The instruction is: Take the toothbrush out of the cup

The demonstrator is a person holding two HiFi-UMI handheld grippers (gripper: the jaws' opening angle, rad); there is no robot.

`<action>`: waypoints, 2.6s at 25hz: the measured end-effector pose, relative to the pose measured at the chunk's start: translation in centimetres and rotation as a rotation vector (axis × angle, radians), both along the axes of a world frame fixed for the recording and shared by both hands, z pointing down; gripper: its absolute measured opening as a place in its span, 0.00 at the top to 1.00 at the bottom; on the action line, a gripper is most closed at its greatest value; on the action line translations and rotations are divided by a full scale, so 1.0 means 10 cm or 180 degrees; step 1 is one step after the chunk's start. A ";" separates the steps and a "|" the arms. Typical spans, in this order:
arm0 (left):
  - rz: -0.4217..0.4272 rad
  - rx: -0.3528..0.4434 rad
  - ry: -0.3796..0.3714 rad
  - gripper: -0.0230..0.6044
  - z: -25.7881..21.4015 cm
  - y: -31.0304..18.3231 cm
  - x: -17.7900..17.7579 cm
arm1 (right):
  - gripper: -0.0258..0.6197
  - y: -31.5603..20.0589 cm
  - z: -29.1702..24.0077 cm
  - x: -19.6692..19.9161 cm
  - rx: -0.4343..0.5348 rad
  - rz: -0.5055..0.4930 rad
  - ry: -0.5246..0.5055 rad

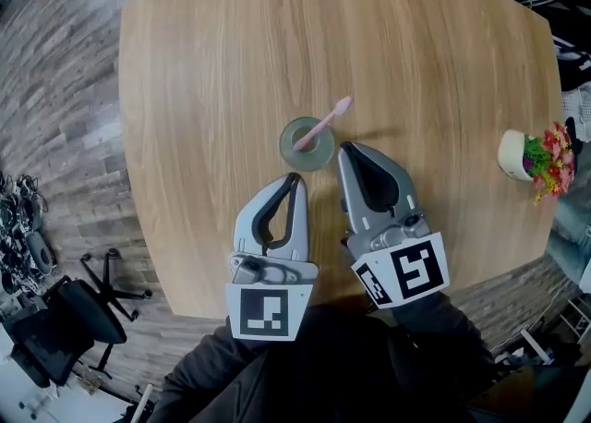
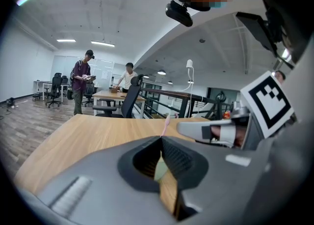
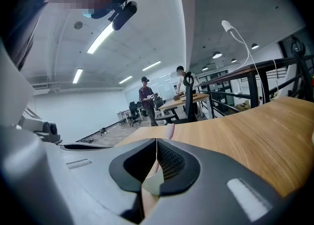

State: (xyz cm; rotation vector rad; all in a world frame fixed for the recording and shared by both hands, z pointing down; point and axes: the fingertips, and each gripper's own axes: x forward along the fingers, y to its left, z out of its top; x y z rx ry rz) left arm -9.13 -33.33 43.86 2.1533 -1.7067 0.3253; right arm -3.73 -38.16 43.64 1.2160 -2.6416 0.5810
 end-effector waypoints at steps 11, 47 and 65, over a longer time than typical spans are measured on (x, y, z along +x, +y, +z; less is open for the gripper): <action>0.0030 -0.0066 0.0060 0.95 0.12 -0.03 0.03 | 0.79 -0.09 0.14 -0.03 -0.0109 -0.0072 -0.0019; -0.0038 -0.0166 0.0067 0.95 0.35 -0.09 -0.14 | 0.85 -0.35 0.36 -0.25 -0.0101 -0.0120 -0.0066; -0.0063 -0.0044 0.0039 0.95 0.16 -0.02 -0.15 | 0.94 -0.28 0.08 -0.26 0.0122 -0.0147 -0.0136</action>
